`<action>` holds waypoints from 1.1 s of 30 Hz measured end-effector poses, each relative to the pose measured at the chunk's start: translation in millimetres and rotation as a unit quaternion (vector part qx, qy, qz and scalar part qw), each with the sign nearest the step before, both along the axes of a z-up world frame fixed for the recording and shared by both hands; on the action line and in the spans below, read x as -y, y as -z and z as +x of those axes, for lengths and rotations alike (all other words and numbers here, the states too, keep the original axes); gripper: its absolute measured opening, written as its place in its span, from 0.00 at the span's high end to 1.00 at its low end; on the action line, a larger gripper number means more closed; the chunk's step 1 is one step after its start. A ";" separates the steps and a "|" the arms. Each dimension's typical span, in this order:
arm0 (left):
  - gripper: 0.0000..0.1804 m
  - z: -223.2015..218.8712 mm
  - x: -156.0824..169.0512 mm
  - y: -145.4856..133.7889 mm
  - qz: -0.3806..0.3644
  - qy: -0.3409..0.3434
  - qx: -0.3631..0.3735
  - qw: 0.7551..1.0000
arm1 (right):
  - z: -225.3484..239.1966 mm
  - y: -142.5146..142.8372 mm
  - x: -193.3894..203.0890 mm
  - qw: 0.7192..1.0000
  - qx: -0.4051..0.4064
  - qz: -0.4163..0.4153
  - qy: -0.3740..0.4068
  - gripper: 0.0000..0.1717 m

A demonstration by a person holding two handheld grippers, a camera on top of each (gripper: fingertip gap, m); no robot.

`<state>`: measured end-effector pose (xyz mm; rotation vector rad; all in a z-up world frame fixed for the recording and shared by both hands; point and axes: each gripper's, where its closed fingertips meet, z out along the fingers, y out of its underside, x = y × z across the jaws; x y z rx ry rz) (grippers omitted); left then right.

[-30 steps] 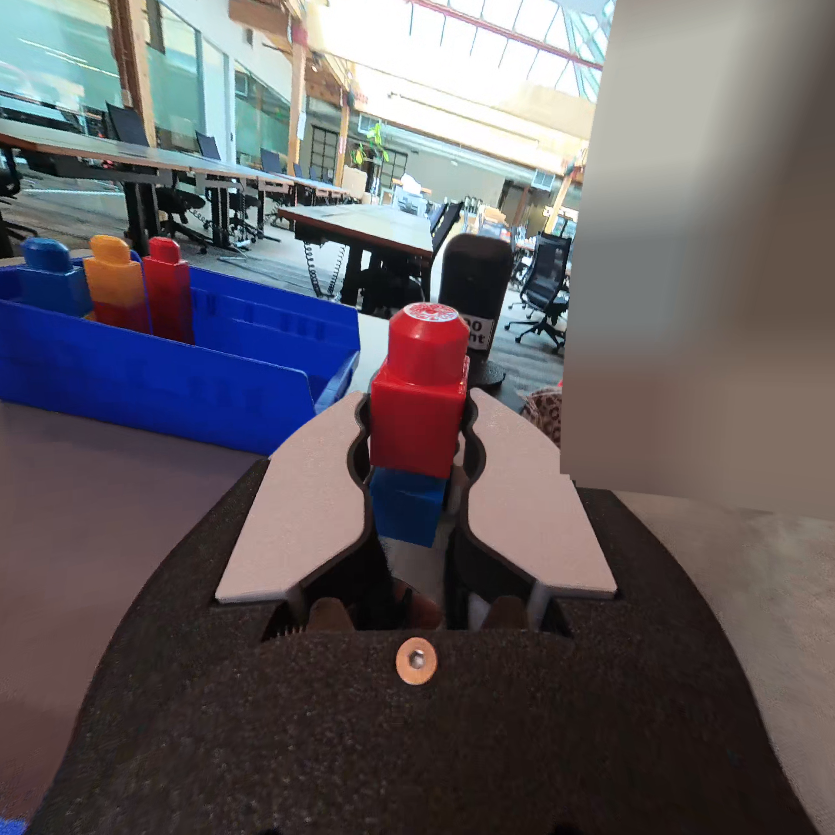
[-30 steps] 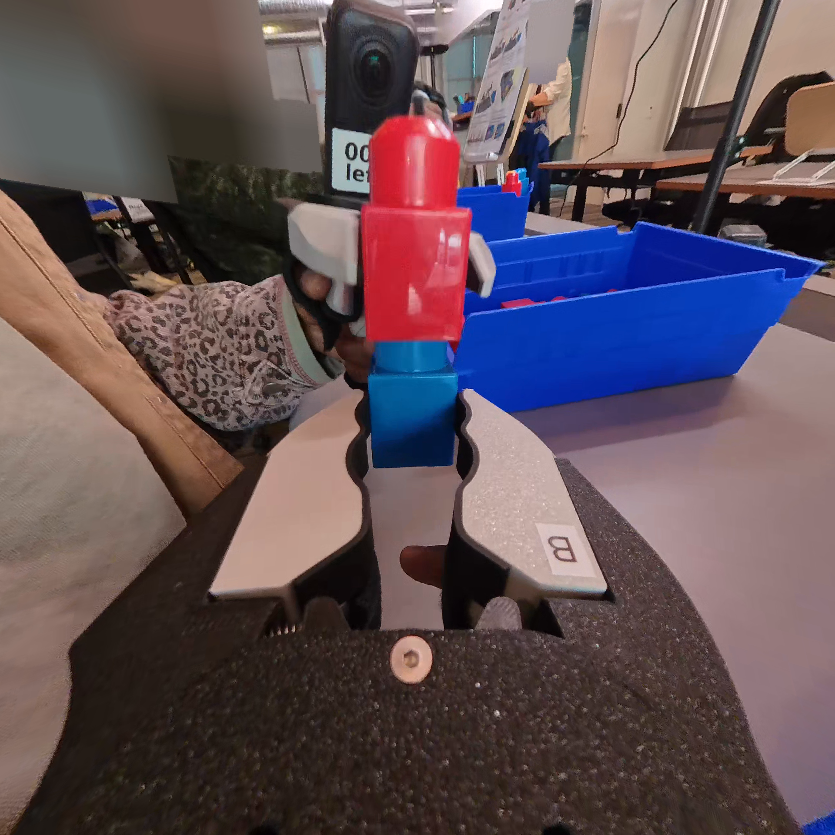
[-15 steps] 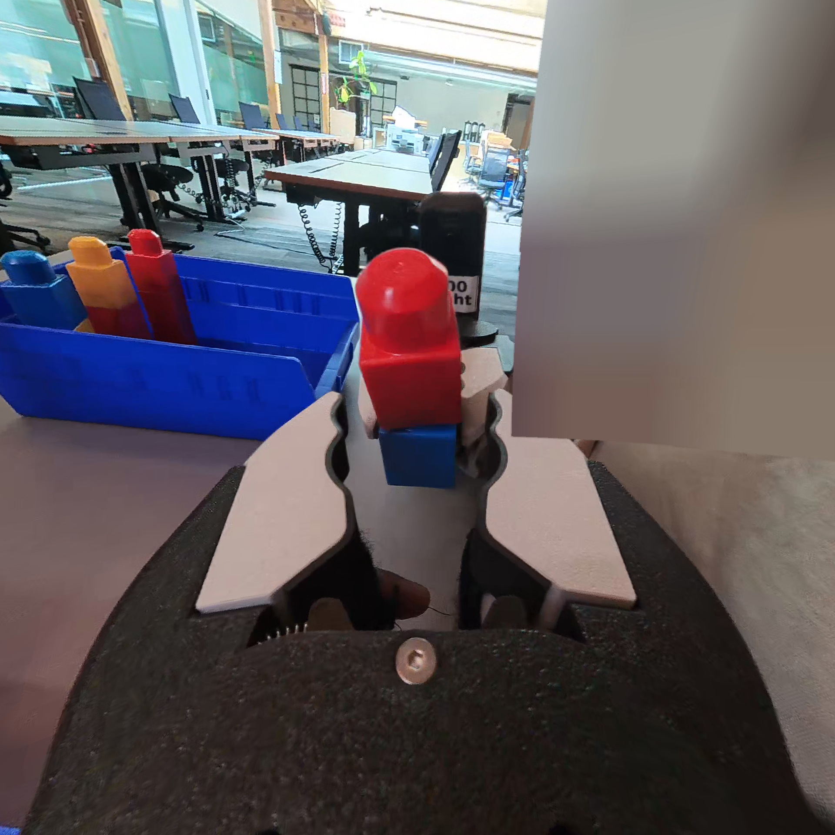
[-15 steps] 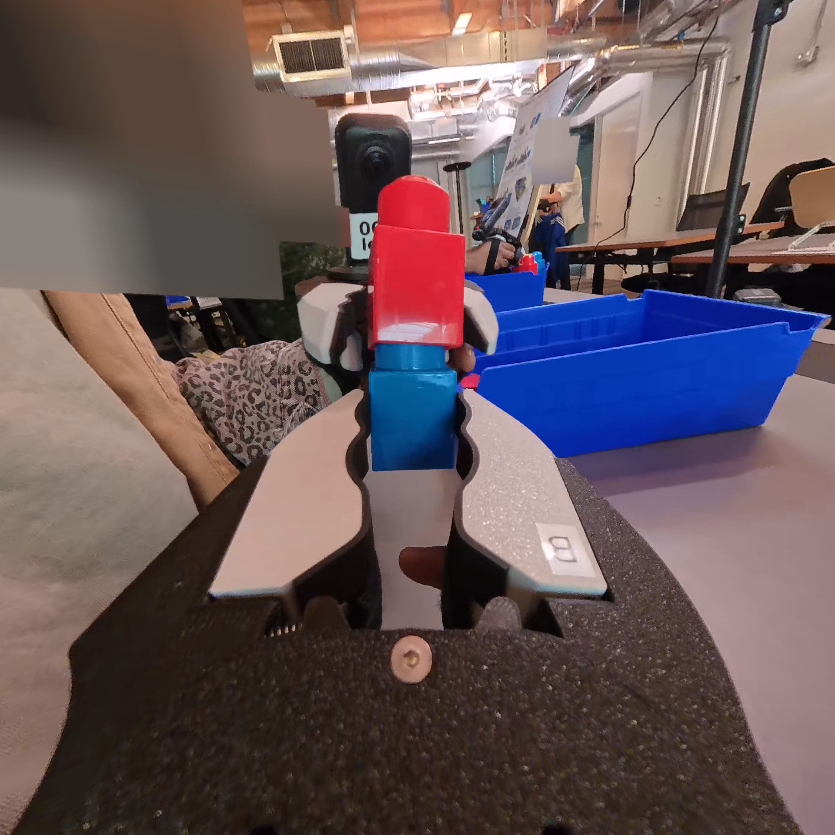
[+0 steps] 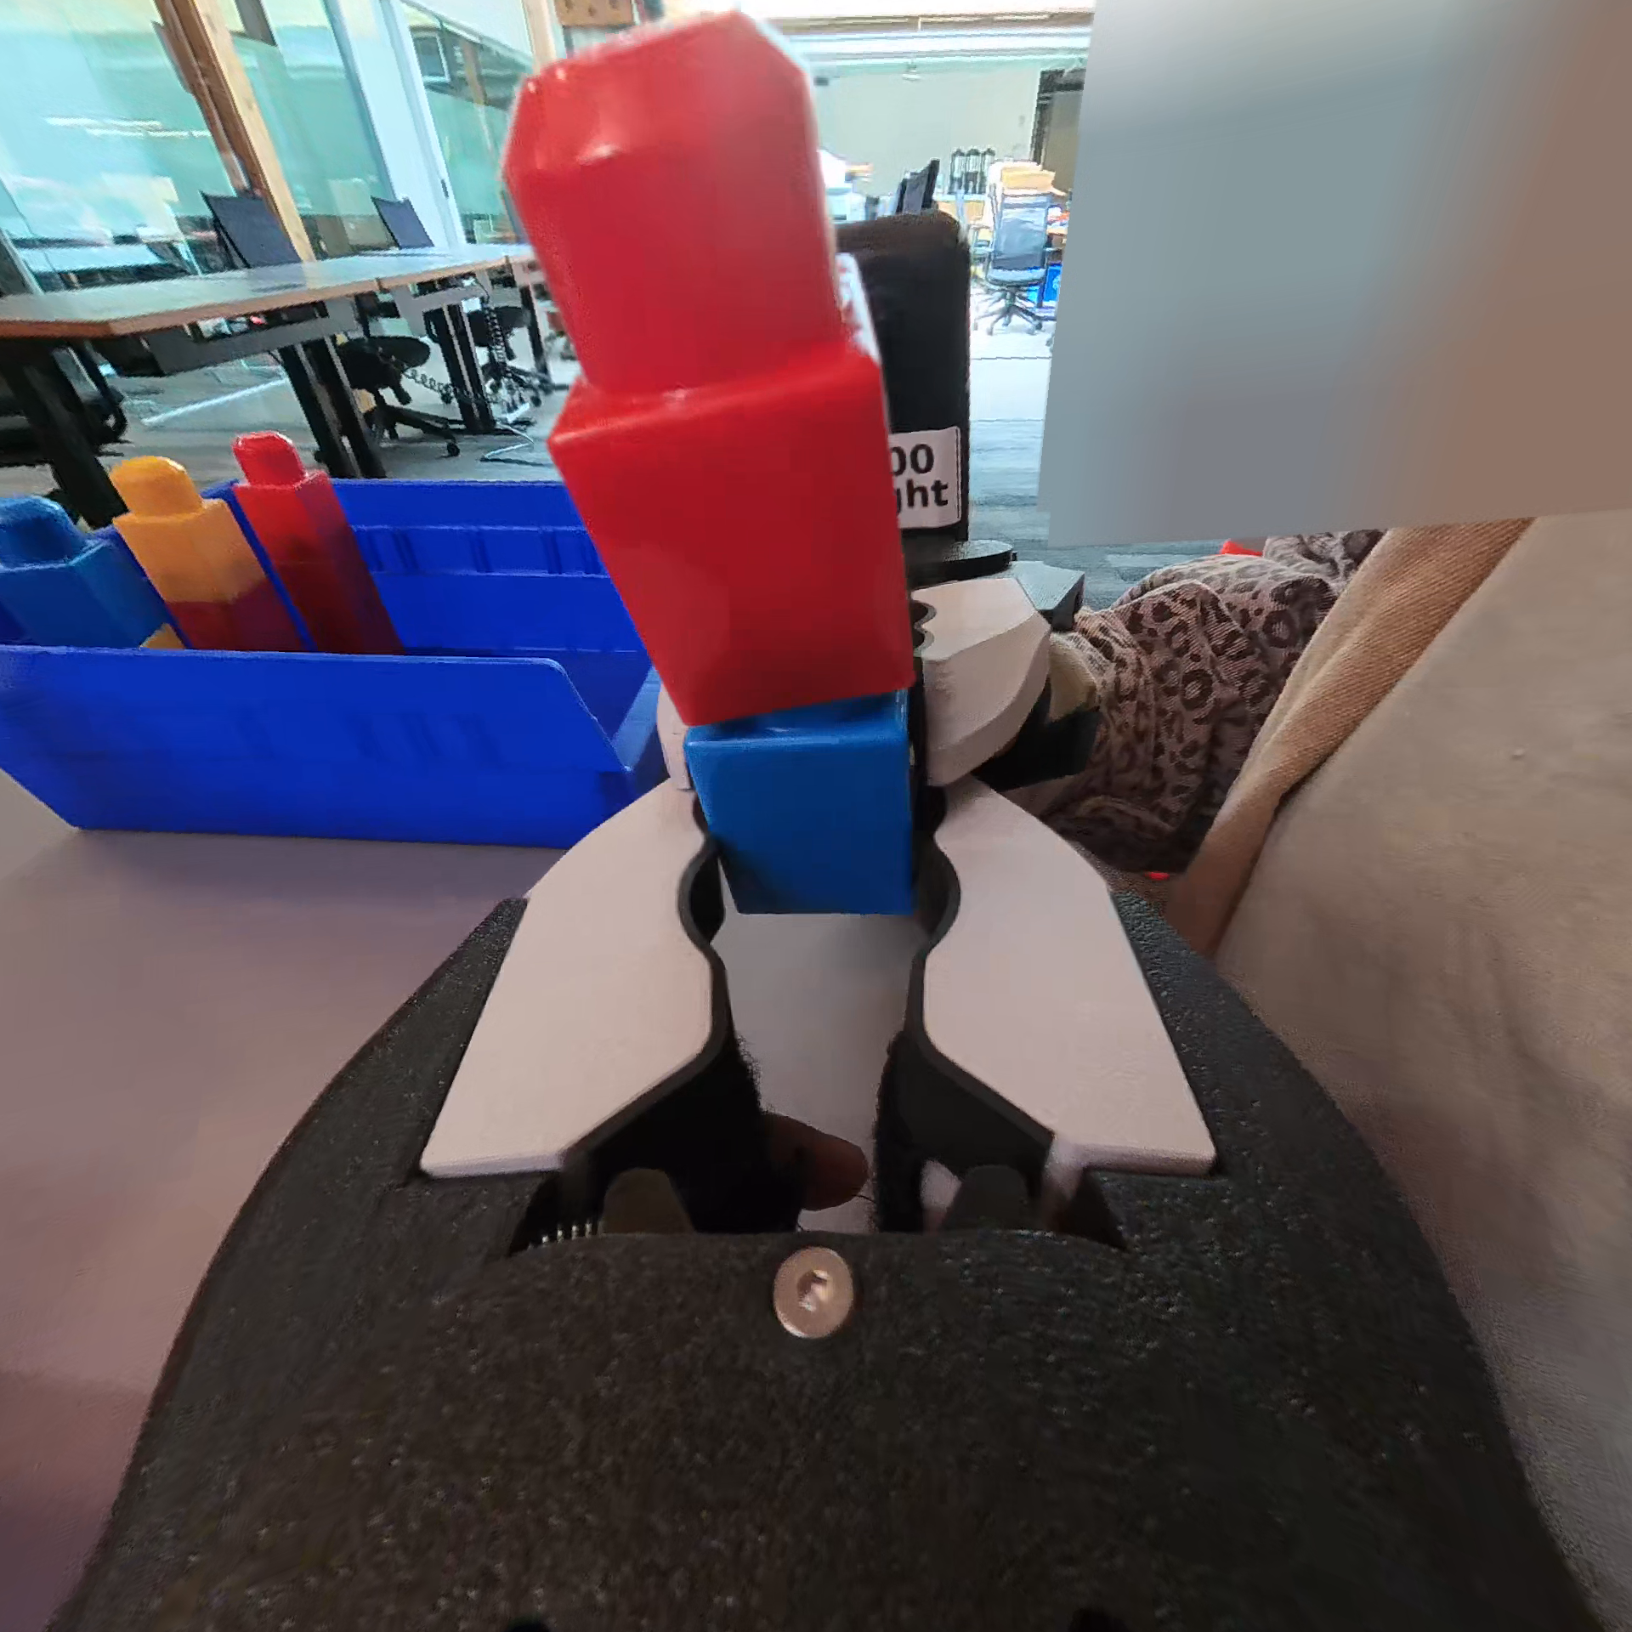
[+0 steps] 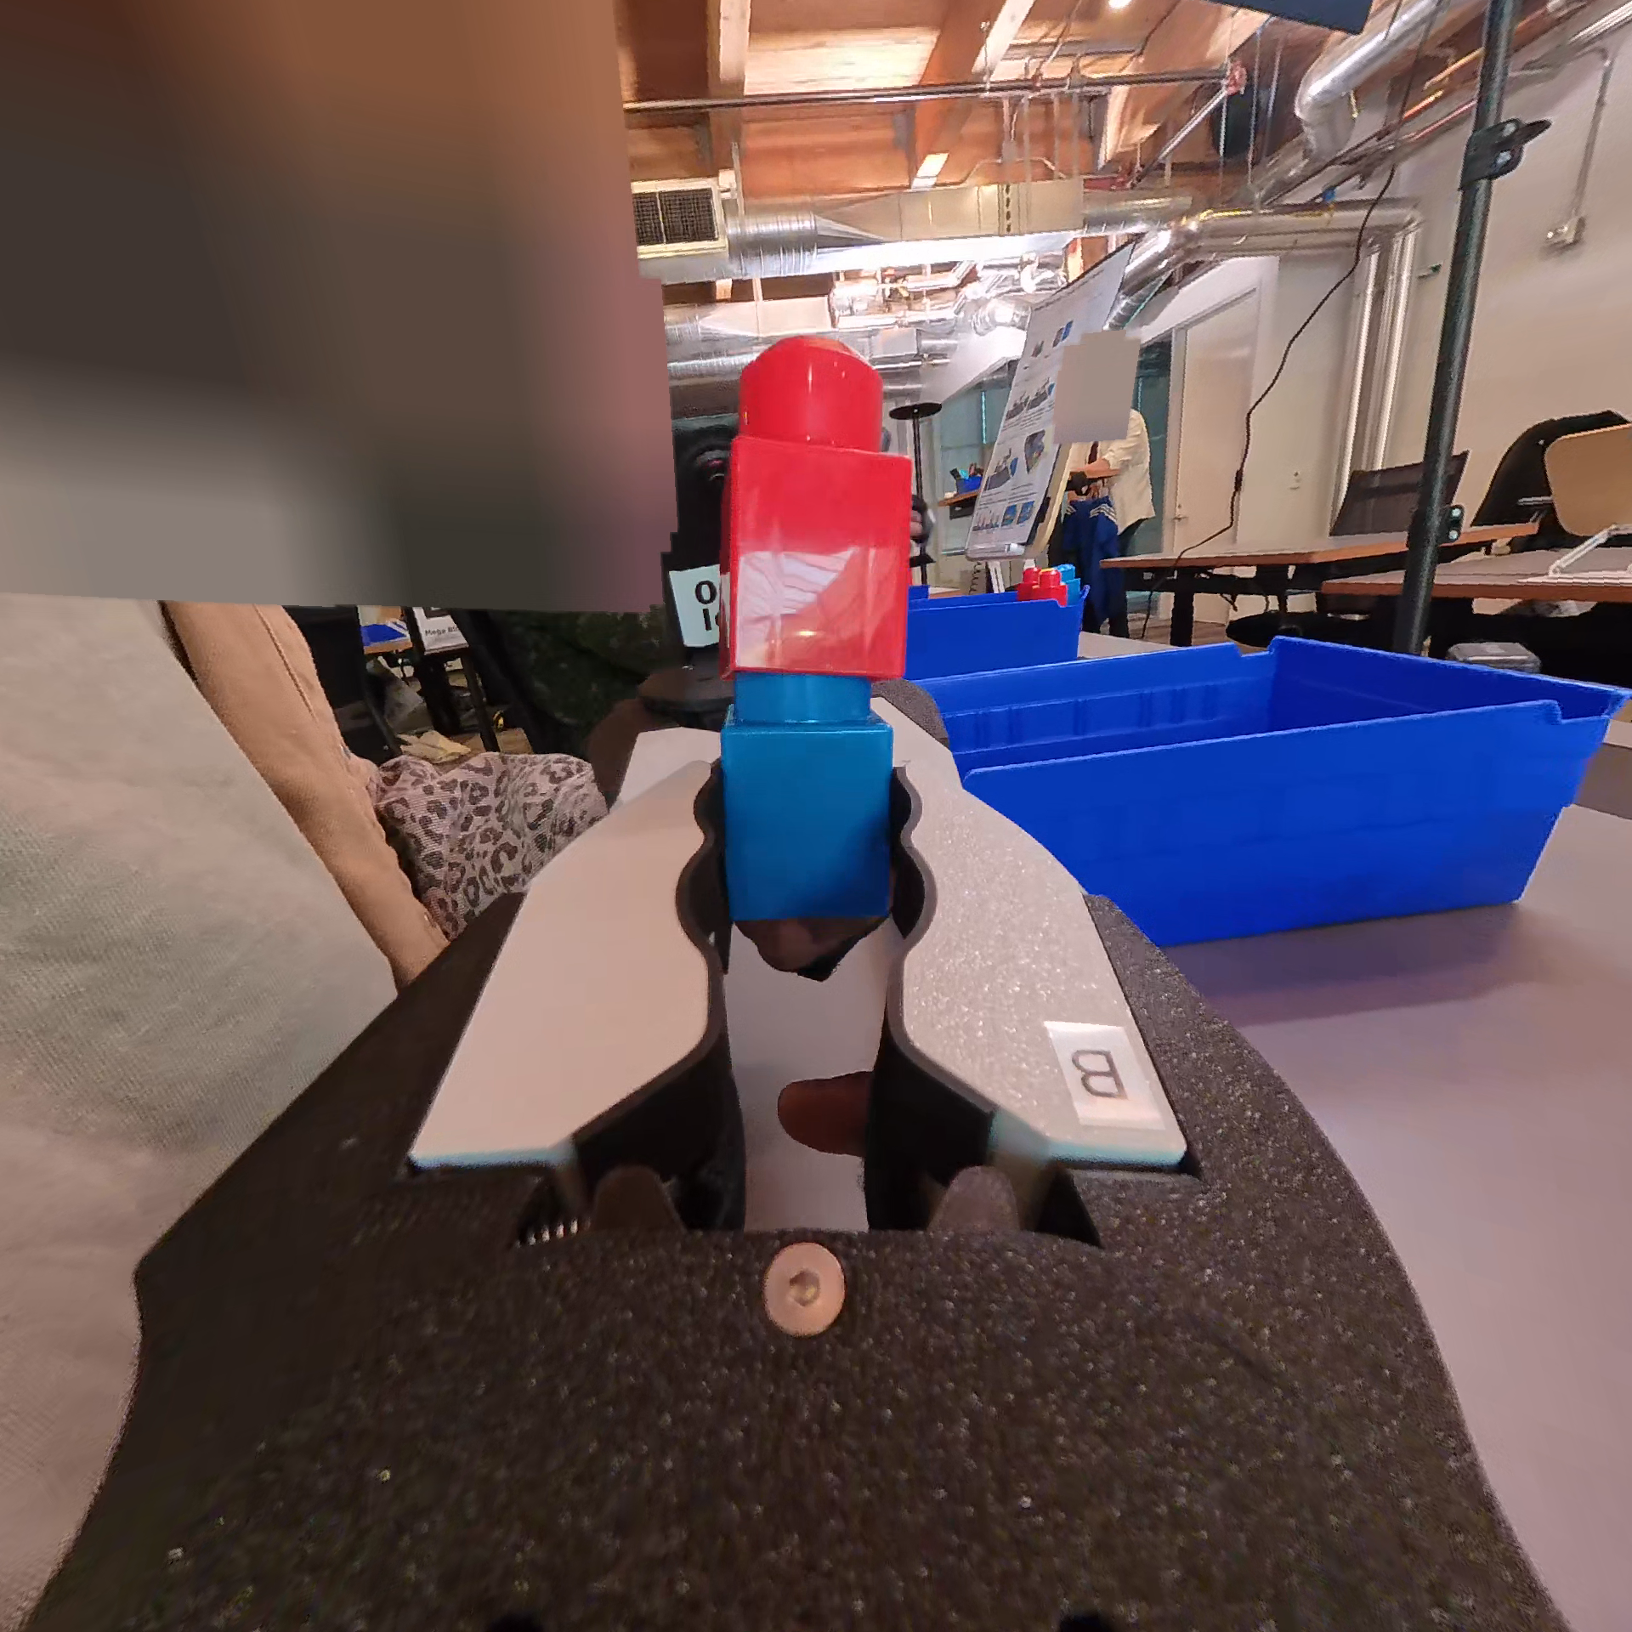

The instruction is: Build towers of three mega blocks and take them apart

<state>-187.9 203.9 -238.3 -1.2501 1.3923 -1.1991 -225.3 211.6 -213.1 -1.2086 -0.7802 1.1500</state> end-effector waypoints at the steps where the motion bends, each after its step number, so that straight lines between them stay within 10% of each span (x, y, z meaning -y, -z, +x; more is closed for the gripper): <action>1: 0.78 -0.7 0.2 0.8 0.000 0.000 -0.001 1.000 | -0.8 1.5 0.1 1.000 0.008 0.001 -0.001 0.79; 13: 0.78 -4.7 -2.0 28.8 0.006 0.002 -0.069 0.998 | 4.4 11.3 -1.6 0.996 0.088 0.030 0.015 0.80; 16: 0.64 -0.2 -5.0 17.1 -0.009 -0.017 -0.025 1.000 | 2.5 13.9 -1.6 0.997 0.071 0.024 0.008 0.80; 25: 0.77 -2.3 4.7 41.0 -0.017 -0.050 0.006 0.999 | -3.3 39.1 9.8 0.989 0.126 -0.017 -0.069 0.78; 33: 0.77 -2.9 8.2 44.7 -0.026 -0.025 -0.004 0.999 | 1.7 -2.2 14.0 0.994 0.092 0.025 -0.053 0.65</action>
